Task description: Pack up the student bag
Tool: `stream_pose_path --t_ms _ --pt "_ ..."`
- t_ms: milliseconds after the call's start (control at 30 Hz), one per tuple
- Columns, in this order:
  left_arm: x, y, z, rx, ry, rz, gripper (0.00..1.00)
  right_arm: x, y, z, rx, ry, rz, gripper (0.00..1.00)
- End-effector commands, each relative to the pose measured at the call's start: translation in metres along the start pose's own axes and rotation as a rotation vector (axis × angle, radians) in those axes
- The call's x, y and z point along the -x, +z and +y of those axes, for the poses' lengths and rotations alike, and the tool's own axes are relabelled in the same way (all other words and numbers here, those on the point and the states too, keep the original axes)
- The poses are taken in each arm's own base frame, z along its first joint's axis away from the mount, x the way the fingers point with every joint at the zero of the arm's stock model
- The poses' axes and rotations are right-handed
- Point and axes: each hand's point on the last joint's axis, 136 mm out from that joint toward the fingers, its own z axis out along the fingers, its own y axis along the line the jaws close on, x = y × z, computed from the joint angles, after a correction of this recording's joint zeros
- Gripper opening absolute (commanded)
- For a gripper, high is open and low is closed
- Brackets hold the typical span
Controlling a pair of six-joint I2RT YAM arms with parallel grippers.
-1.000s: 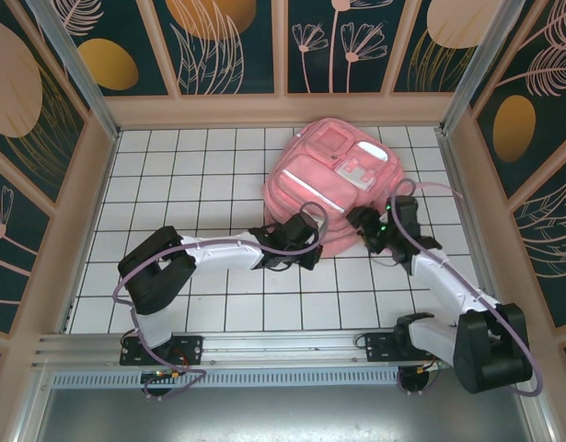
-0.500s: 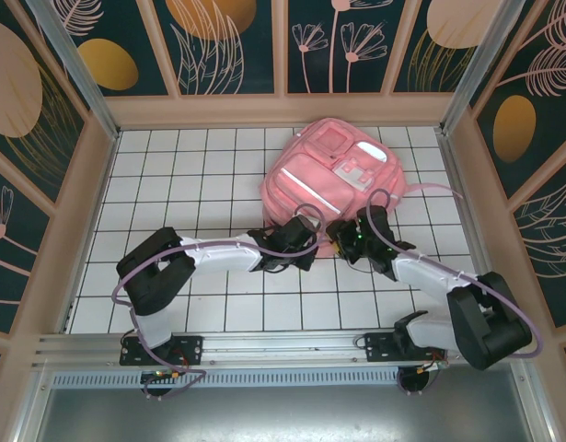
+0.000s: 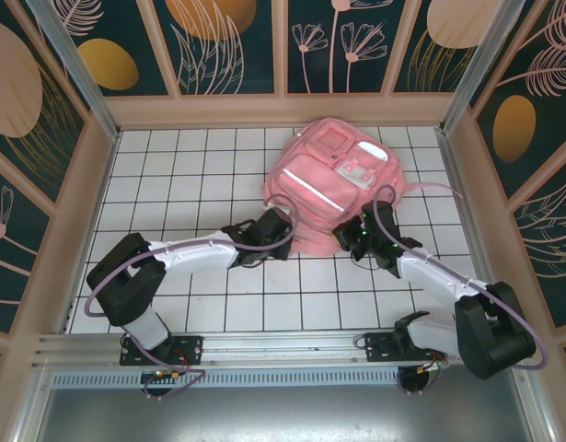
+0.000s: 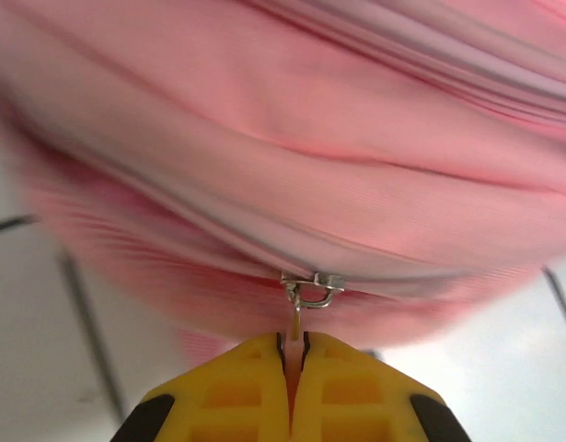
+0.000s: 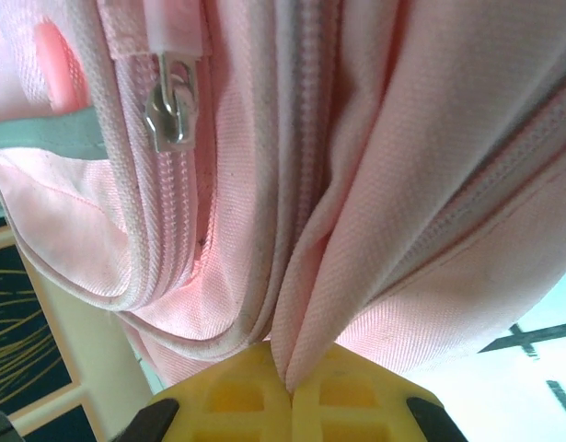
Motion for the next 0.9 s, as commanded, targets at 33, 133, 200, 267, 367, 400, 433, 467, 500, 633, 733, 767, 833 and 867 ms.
stream_pose_path --t_ms 33,133,200,267,367,400,433,467,500,633,733,767,833,867 --pt "-0.009 0.002 0.090 0.270 -0.025 0.076 0.00 0.019 -0.008 -0.031 -0.092 0.004 -0.087 0.00" --pt "0.005 0.009 0.117 0.319 -0.060 0.080 0.00 0.017 -0.008 -0.034 -0.098 0.000 -0.072 0.00" --pt "0.025 0.018 0.127 0.335 -0.089 0.063 0.00 0.016 -0.009 -0.033 -0.097 -0.008 -0.071 0.00" --pt "0.042 0.022 0.141 0.349 -0.135 0.043 0.00 0.017 -0.012 -0.033 -0.098 -0.012 -0.076 0.00" --pt "0.061 0.029 0.155 0.331 -0.187 0.036 0.00 0.019 -0.014 -0.035 -0.106 -0.022 -0.077 0.00" --pt "0.066 0.029 0.151 0.301 -0.176 0.032 0.00 0.019 -0.014 -0.035 -0.108 -0.027 -0.075 0.00" --pt "0.070 0.029 0.145 0.267 -0.152 0.025 0.00 0.021 -0.014 -0.035 -0.106 -0.033 -0.072 0.00" --pt "0.072 0.026 0.139 0.232 -0.135 0.018 0.00 0.024 -0.014 -0.035 -0.104 -0.044 -0.068 0.00" --pt "0.072 0.024 0.134 0.207 -0.120 0.014 0.00 0.026 -0.014 -0.035 -0.108 -0.054 -0.065 0.00" --pt "0.057 0.008 0.118 0.118 -0.072 0.021 0.00 0.046 -0.014 -0.031 -0.131 -0.129 -0.071 0.00" --pt "0.039 -0.005 0.094 0.046 -0.041 0.031 0.00 0.066 -0.013 -0.024 -0.161 -0.207 -0.084 0.00" --pt "0.028 -0.006 0.087 0.029 -0.036 0.048 0.00 0.074 -0.013 -0.021 -0.170 -0.233 -0.090 0.00" --pt "0.014 -0.009 0.062 -0.025 -0.020 0.070 0.00 0.092 -0.012 -0.019 -0.195 -0.268 -0.105 0.00" --pt "0.007 -0.010 0.048 -0.055 -0.015 0.079 0.00 0.102 -0.012 -0.018 -0.209 -0.285 -0.116 0.00"
